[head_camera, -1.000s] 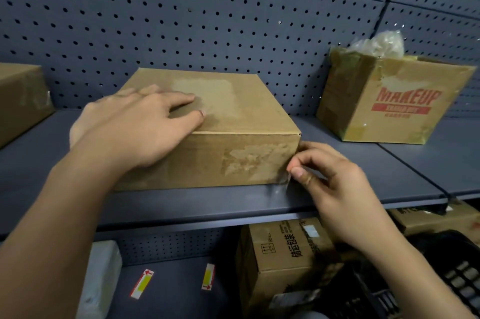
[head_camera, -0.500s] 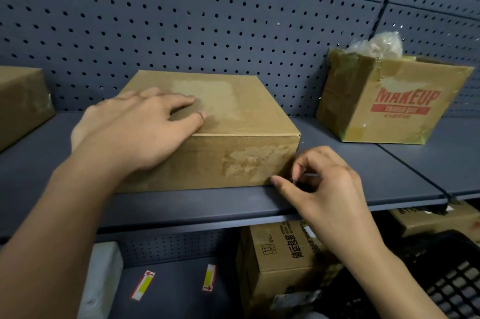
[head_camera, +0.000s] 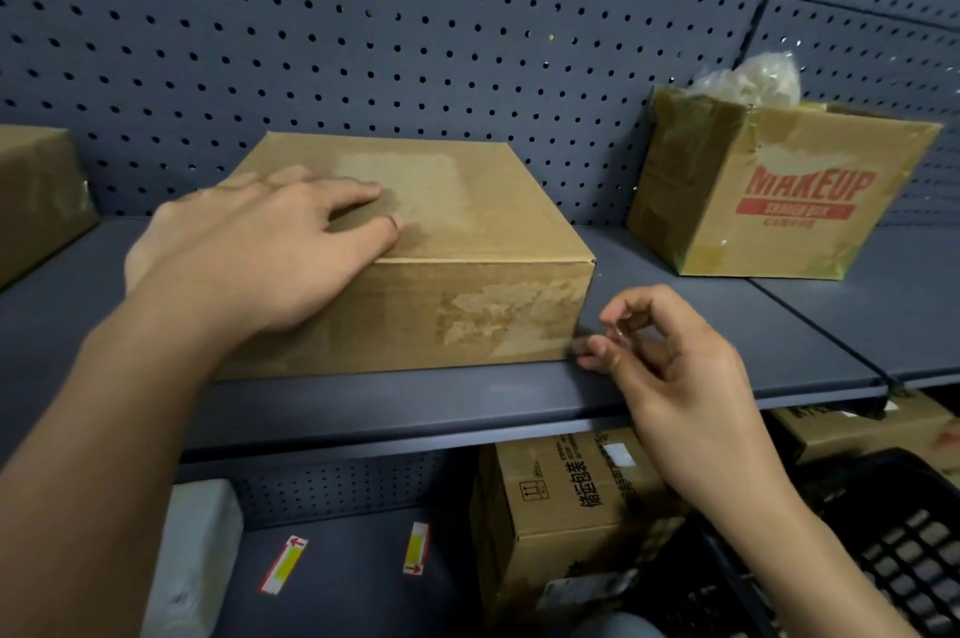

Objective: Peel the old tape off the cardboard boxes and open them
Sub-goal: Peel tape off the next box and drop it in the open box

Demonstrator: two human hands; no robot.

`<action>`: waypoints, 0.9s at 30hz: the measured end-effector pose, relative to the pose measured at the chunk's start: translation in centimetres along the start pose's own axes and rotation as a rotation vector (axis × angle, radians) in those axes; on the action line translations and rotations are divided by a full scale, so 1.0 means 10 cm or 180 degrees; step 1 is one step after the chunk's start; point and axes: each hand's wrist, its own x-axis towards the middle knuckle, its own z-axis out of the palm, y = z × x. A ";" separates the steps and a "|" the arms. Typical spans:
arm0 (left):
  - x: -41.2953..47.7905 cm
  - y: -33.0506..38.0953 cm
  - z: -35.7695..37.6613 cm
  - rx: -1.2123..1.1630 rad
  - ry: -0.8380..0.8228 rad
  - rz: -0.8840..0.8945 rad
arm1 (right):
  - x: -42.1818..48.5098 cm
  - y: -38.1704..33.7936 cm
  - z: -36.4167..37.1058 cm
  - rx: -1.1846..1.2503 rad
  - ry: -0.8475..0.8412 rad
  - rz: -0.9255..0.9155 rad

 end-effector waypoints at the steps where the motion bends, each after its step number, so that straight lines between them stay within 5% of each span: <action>1: 0.00 0.00 0.00 -0.0005 -0.0007 -0.0004 | 0.01 0.01 0.00 0.0085 0.0019 0.0052; 6: 0.01 -0.01 0.01 -0.0044 0.0003 -0.0009 | 0.09 0.08 -0.07 0.0105 0.0171 0.0054; 18: 0.03 -0.03 0.04 0.0025 0.0027 0.0010 | 0.38 0.03 -0.10 0.1521 -0.0900 0.0619; 22: 0.05 -0.05 0.05 0.0008 0.0029 0.0013 | 0.41 0.10 -0.19 0.0382 -0.1357 0.0186; 27: 0.10 -0.10 0.09 -0.0031 0.0074 0.0094 | 0.52 0.16 -0.25 -0.0689 -0.0837 -0.0249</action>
